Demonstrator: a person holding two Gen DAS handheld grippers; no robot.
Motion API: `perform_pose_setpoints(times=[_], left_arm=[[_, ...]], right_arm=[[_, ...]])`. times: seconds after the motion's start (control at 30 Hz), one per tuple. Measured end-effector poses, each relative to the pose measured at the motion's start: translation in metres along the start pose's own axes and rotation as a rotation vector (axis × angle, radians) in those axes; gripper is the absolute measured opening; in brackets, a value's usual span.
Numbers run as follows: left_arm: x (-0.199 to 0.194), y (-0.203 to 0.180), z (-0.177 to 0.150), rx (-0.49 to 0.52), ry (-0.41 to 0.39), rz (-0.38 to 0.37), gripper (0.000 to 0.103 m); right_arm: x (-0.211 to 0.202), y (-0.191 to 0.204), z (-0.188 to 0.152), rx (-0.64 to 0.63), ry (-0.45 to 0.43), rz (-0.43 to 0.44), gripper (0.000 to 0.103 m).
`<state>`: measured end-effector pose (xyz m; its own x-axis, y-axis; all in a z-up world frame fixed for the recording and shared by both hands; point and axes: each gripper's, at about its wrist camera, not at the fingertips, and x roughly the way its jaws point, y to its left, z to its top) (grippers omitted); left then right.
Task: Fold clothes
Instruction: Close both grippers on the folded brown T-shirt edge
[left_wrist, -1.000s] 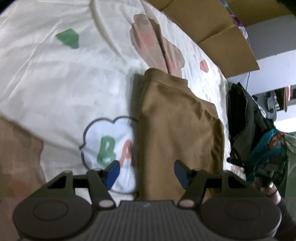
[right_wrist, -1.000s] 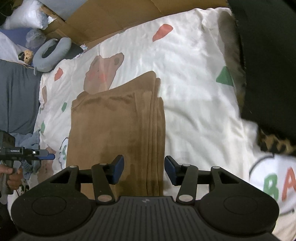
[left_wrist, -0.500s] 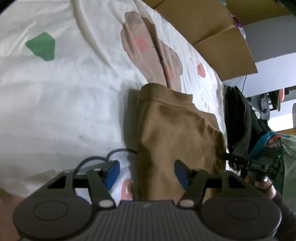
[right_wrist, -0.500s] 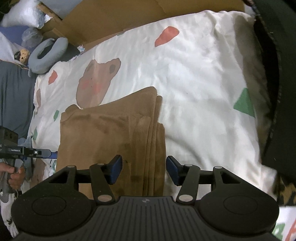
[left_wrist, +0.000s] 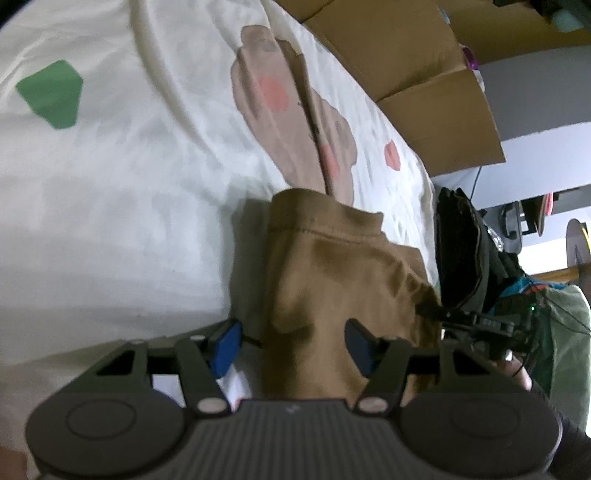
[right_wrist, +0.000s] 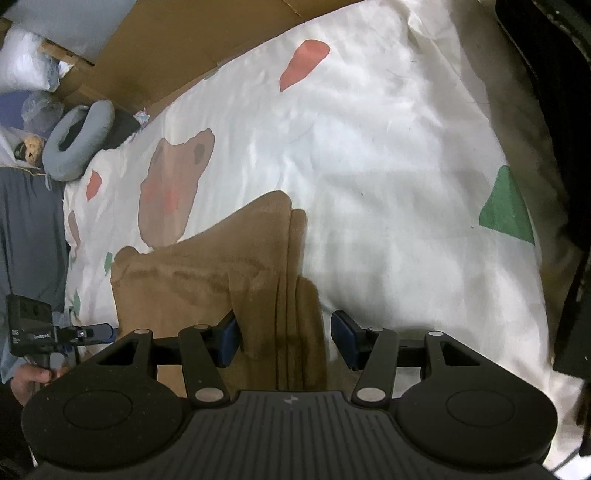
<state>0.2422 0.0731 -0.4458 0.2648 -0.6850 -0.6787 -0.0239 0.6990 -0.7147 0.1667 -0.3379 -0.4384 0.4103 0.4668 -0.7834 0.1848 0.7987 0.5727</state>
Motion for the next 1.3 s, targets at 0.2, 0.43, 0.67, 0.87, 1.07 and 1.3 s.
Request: perform_pose_setpoints(times=[0.2, 0.43, 0.67, 0.87, 1.07, 1.3], left_arm=[[0.004, 0.002, 0.005, -0.022, -0.035, 0.011, 0.013], [0.000, 0.002, 0.004, -0.027, -0.011, 0.008, 0.038], [0.008, 0.009, 0.002, -0.024, 0.007, -0.037, 0.041], [0.020, 0.008, 0.010, -0.025, 0.008, -0.091, 0.041], [0.029, 0.006, 0.013, -0.019, 0.015, -0.110, 0.033], [0.027, -0.002, 0.007, 0.000, -0.013, -0.071, 0.006]], right_arm=[[0.003, 0.001, 0.005, -0.009, 0.008, 0.025, 0.025], [-0.002, 0.002, 0.003, -0.033, 0.002, 0.021, 0.037], [0.006, -0.002, 0.004, -0.046, 0.024, 0.036, 0.051], [0.014, -0.007, 0.009, -0.024, 0.020, 0.089, 0.052], [0.017, -0.007, 0.010, -0.037, 0.019, 0.101, 0.051], [0.016, 0.005, 0.006, -0.084, -0.005, 0.051, 0.022]])
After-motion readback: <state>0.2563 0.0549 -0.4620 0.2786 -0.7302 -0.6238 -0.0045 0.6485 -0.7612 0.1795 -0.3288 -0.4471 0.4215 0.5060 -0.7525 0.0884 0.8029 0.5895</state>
